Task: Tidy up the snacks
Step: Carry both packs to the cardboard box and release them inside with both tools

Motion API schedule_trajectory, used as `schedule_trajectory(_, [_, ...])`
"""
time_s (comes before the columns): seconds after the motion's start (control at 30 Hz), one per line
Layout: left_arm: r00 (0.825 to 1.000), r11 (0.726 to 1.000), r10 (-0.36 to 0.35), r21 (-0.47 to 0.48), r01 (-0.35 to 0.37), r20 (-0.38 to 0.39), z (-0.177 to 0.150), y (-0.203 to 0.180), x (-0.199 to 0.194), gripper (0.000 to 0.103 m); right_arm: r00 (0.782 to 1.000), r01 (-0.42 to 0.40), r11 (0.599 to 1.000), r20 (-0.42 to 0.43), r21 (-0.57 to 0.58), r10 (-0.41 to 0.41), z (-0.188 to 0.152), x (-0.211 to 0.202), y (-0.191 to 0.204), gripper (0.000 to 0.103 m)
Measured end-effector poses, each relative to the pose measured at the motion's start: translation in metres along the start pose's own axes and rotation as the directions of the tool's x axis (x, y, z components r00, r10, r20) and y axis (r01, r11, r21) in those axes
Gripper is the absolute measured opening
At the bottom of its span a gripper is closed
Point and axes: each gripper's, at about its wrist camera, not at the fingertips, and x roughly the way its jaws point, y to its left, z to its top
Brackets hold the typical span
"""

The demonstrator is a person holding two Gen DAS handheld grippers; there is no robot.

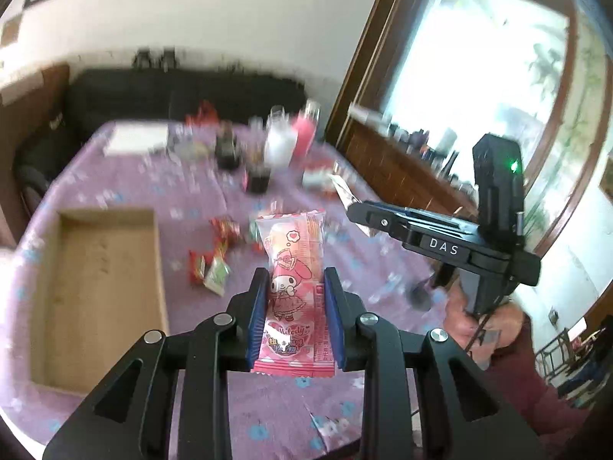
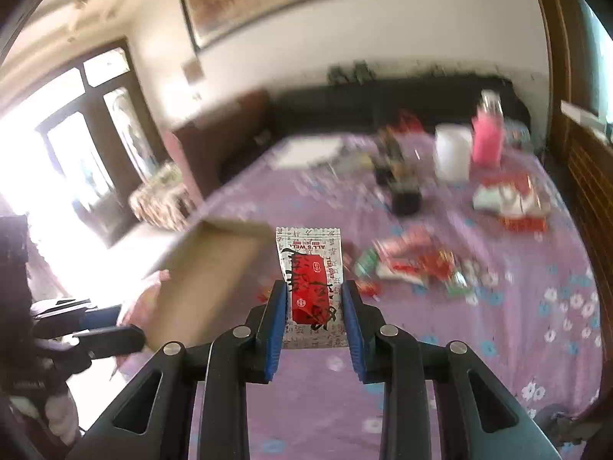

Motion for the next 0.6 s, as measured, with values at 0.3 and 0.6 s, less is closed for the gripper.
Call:
schedule_trajectory(0.3, [0.96,0.983,0.158,0.051,-0.175,0.232,0.051,0.0,-0.154,0.026,0.968,-0.16,0.987,0.197,-0.005,0.158,0.055,-0.118,0.049,0.029])
schedule_trajectory(0.6, [0.828,0.857,0.499,-0.006,-0.515,0.255,0.162,0.031,-0.202,0.026,0.973,-0.091,0.996,0.21,-0.026,0.094,0.18,-0.169,0.135,0.029])
